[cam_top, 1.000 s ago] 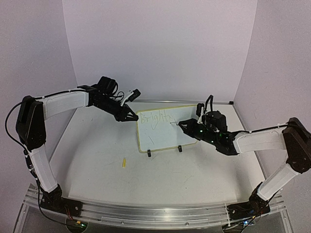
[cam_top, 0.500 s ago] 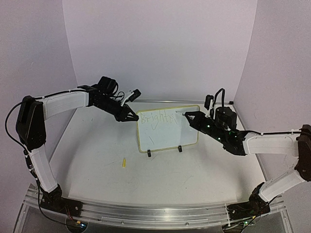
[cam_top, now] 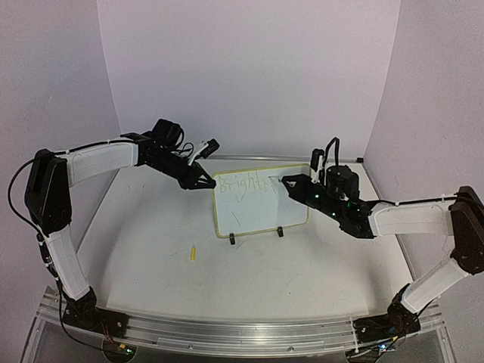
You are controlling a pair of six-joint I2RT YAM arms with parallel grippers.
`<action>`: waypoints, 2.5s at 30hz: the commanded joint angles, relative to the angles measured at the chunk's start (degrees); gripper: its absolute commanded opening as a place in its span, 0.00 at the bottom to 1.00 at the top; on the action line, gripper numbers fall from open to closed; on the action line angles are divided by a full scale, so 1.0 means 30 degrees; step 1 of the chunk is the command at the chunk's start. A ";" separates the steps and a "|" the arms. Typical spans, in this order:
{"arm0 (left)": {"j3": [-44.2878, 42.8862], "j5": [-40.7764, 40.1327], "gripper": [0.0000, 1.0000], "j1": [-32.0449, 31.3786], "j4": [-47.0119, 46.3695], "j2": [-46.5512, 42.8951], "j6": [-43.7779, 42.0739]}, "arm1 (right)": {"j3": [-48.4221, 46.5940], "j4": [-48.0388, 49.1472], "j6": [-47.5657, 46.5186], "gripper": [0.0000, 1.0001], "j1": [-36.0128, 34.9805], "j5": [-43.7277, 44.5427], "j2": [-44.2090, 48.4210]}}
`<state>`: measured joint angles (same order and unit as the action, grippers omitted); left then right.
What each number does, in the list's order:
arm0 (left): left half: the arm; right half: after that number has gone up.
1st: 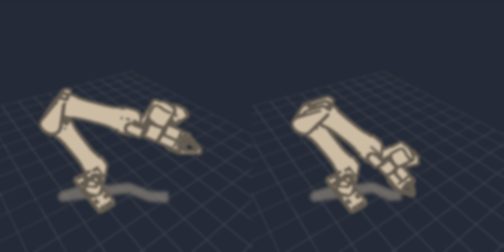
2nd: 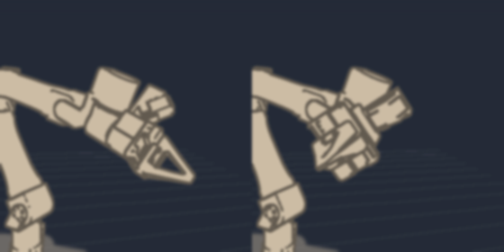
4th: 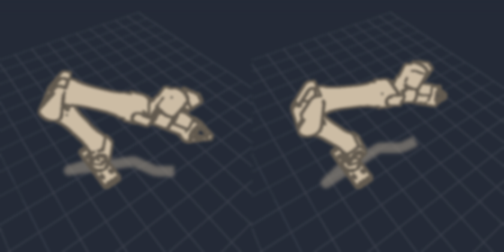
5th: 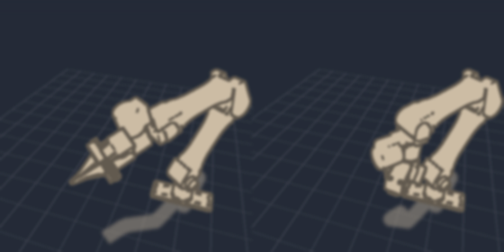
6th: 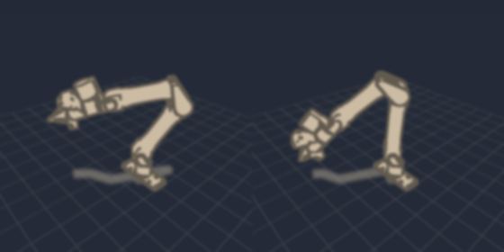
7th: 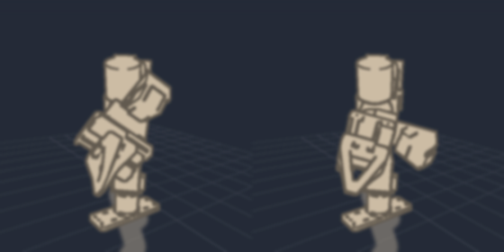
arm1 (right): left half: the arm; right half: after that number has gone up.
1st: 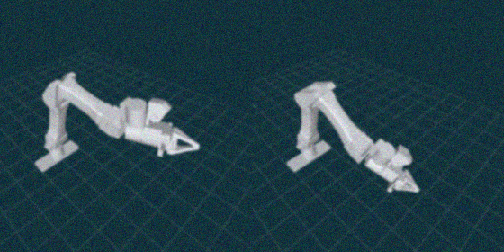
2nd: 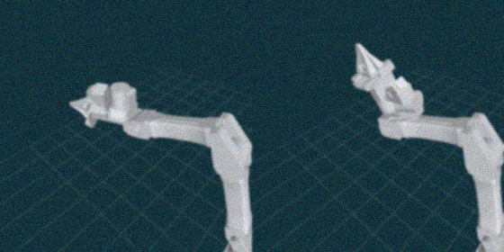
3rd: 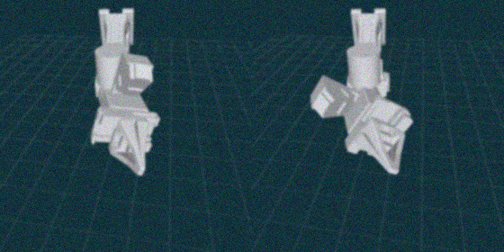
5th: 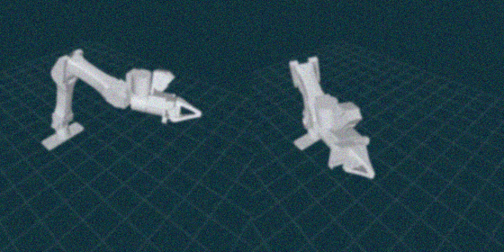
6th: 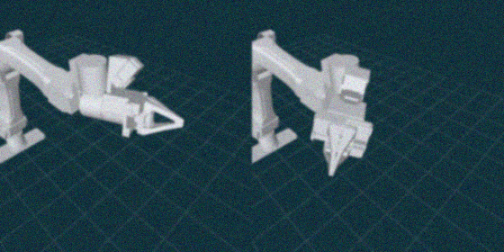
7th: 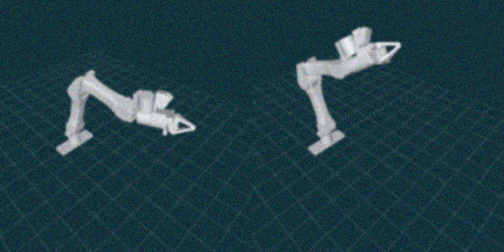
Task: Write a sentence on the whiteboard
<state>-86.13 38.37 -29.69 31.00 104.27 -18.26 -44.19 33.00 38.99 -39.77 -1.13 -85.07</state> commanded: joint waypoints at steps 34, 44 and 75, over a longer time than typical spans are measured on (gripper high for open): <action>-0.0293 -0.0722 0.00 -0.0093 0.0244 -0.0531 -0.0569 | 0.0271 -0.1866 0.1063 0.00 0.0097 0.1149 -0.0523; -0.0287 -0.0720 0.00 -0.0094 0.0274 -0.0536 -0.0572 | -0.0295 -0.1432 0.0992 0.00 0.0100 0.1184 -0.0648; -0.0266 -0.0757 0.00 -0.0093 0.0298 -0.0631 -0.0597 | 0.0809 0.0048 0.1735 0.00 0.0100 0.3497 0.0453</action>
<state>-86.13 38.37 -29.69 31.05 104.27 -17.96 -42.32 32.46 43.65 -39.83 5.60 -85.01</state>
